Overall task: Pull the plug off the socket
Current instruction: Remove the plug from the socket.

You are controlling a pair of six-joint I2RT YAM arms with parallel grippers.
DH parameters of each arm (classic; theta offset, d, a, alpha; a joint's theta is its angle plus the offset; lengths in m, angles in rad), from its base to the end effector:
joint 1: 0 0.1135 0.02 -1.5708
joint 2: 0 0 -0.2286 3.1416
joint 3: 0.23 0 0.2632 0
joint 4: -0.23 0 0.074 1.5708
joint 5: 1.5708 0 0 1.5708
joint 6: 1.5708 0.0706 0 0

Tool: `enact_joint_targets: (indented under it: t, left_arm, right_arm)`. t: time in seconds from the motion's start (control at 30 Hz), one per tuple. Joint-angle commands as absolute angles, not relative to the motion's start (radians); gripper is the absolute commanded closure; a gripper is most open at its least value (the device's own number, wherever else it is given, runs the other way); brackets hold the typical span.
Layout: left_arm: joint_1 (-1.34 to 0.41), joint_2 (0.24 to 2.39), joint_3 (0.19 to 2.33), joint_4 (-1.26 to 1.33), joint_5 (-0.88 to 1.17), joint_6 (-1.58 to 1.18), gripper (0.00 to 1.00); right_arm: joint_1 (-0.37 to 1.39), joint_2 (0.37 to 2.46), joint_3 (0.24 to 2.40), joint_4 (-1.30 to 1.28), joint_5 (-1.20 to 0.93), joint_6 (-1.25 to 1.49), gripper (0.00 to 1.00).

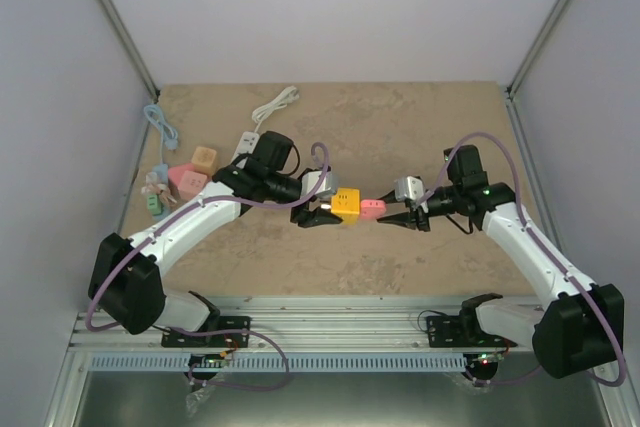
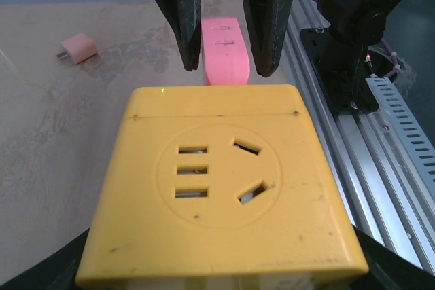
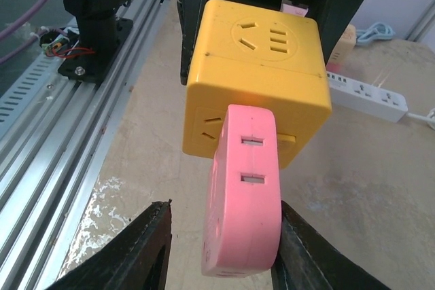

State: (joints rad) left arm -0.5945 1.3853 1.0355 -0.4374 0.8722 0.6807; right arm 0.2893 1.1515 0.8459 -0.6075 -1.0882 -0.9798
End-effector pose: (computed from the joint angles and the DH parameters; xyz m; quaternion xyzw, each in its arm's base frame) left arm 0.2377 -0.2259 0.2221 0.6283 0.5771 -0.3751 0.3626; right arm 0.2262 0.1326 0.2179 -0.6147 0.5530 0.3675 0.4258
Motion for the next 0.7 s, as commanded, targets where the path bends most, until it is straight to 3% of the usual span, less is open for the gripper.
enact_joint_targets:
  t: [0.0, 0.4, 0.67]
  left_arm:
    - [-0.584, 1.379, 1.055, -0.422, 0.927, 0.715, 1.0]
    - [-0.584, 1.376, 1.053, -0.451, 0.969, 0.751, 1.0]
    - [-0.585, 1.384, 1.059, -0.458, 0.956, 0.758, 1.0]
  right_arm:
    - [0.294, 1.163, 0.824, -0.592, -1.116, -0.962, 0.6]
    - [0.3, 1.186, 0.81, -0.544, -1.113, -0.925, 0.62]
    - [0.301, 1.169, 0.811, -0.566, -1.118, -0.948, 0.84]
